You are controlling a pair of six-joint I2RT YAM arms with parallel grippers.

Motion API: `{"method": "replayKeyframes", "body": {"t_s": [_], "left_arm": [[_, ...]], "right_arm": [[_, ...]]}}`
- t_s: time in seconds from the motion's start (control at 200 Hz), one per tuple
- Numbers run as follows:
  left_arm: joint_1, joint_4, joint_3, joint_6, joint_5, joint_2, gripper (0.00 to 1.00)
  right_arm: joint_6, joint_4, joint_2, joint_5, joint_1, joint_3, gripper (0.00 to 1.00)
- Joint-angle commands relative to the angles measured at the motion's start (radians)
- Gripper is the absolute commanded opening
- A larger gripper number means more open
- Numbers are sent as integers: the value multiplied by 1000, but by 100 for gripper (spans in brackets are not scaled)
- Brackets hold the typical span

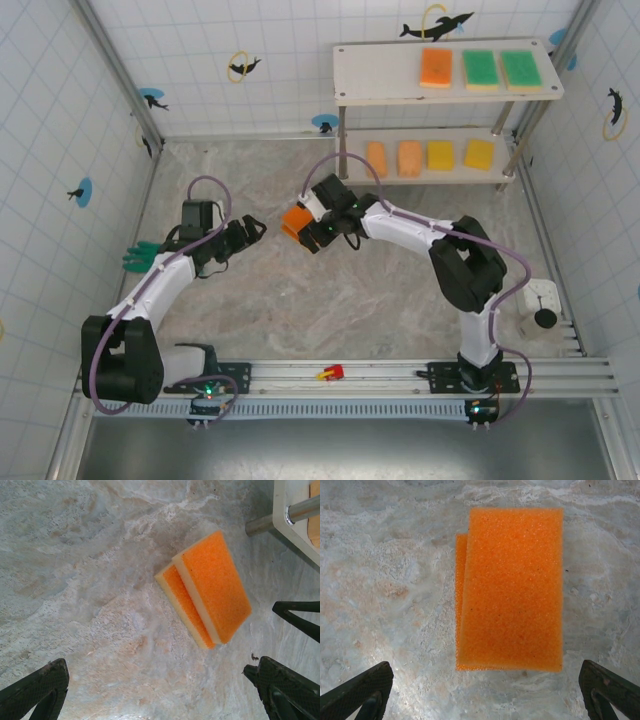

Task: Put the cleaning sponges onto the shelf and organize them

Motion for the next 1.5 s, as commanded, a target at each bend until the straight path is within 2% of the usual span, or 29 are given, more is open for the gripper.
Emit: {"method": "replayKeyframes", "body": {"t_s": [0.0,0.17,0.741,1.231,1.492], "left_arm": [[7,7,7,-6,2,10,97],[7,8,11,-7,4,15,97],[7,17,7,-6,7,24,97],[7,23,3,-7,5,29,97],[7,25,1,-9,5,29,97]], "right_arm": [[12,48,37,11,7,35,100],[17,75,63,15,8,39,99],[13,92,127,29,9,74,88],[6,84,147,65,9,82,84],[0,71,153,71,8,85,76]]}}
